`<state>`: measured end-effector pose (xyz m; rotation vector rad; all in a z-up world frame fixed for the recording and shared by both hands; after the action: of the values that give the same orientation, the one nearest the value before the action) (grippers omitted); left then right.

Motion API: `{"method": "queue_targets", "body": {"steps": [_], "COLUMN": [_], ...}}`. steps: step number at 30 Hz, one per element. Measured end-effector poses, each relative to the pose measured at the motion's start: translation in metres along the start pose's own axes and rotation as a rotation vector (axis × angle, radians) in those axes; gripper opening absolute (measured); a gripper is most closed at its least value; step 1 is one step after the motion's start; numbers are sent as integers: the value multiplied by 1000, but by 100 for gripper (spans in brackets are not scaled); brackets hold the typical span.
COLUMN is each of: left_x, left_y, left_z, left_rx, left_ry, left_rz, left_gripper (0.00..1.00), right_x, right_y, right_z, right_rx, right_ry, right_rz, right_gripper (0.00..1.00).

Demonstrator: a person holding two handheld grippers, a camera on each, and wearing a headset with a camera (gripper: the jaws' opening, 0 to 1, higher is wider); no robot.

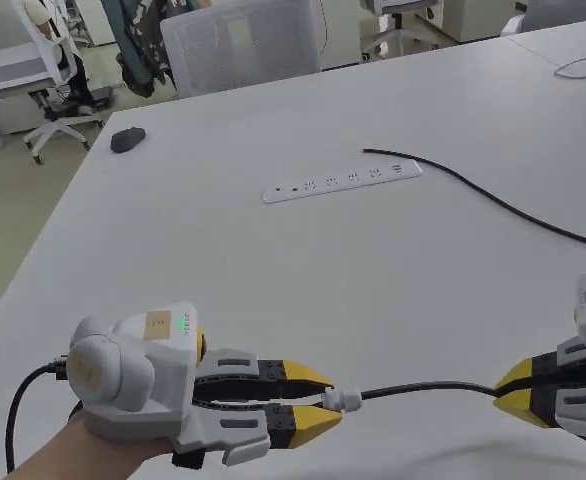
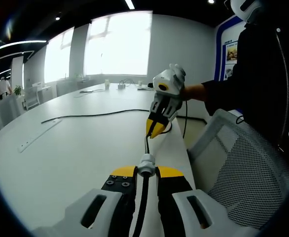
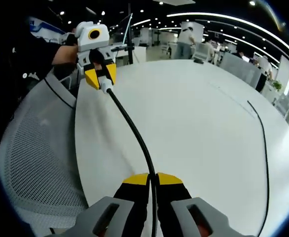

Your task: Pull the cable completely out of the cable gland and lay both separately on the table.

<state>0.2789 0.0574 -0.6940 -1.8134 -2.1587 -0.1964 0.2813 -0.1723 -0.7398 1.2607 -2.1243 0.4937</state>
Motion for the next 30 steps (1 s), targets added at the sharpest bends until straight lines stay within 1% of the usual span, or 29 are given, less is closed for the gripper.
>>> {"method": "queue_targets", "body": {"steps": [1, 4, 5, 7, 9, 13, 14, 15, 16, 18, 21, 24, 27, 30], "left_x": [0, 0, 1, 2, 2, 2, 2, 2, 2, 3, 2, 1, 0, -1], "left_y": [-1, 0, 1, 2, 2, 2, 3, 3, 4, 5, 4, 4, 4, 4], "left_z": [-1, -2, -1, -1, -1, 0, 0, 0, 1, 2, 3, 2, 1, 1], "left_rx": [0, -4, -6, -4, -6, -4, -4, -4, -6, -11, -11, -10, -10, -10], "left_ry": [-3, -4, -3, -2, -2, 2, 4, 5, 10, 19, 20, 14, 8, 3], "left_rz": [2, -1, -5, -7, -9, -10, -11, -13, -16, -23, -18, -14, -10, -10], "left_gripper": [15, 15, 15, 15, 15, 15, 15, 15, 15, 15, 15, 15, 15, 15], "right_x": [0, 0, -1, -2, -2, -3, -3, -4, -4, -4, -4, -6, -11, -24], "right_y": [-2, -10, -11, -11, -9, -10, -10, -11, -11, -12, -5, 3, 17, 34], "right_z": [3, 13, 17, 21, 21, 21, 21, 21, 21, 16, -4, -27, -53, -71], "right_rx": [0, -26, -28, -23, -27, -20, -19, -18, -17, -43, -29, -23, -31, -26], "right_ry": [6, 40, 55, 60, 58, 63, 66, 69, 72, 64, 3, -66, -152, -198], "right_rz": [13, 77, 76, 76, 67, 68, 69, 71, 72, 65, 33, -8, -77, -157], "right_gripper": [0, 0, 0, 0, 0, 1, 2, 5, 12, 23, 26, 27, 25, 24]}}
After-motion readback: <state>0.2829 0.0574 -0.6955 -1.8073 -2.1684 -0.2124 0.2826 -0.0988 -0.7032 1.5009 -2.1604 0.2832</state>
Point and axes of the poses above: the centre of the closed fingertips' face, and the gripper's own axes: x roughly backward along the fingers, y roughly to its left, z roughly out of its underside, the point moved 6 cm from there along x, roughly backward along the fingers, and after that the axes turned 5 degrees about -y, right-handed, at the moved point
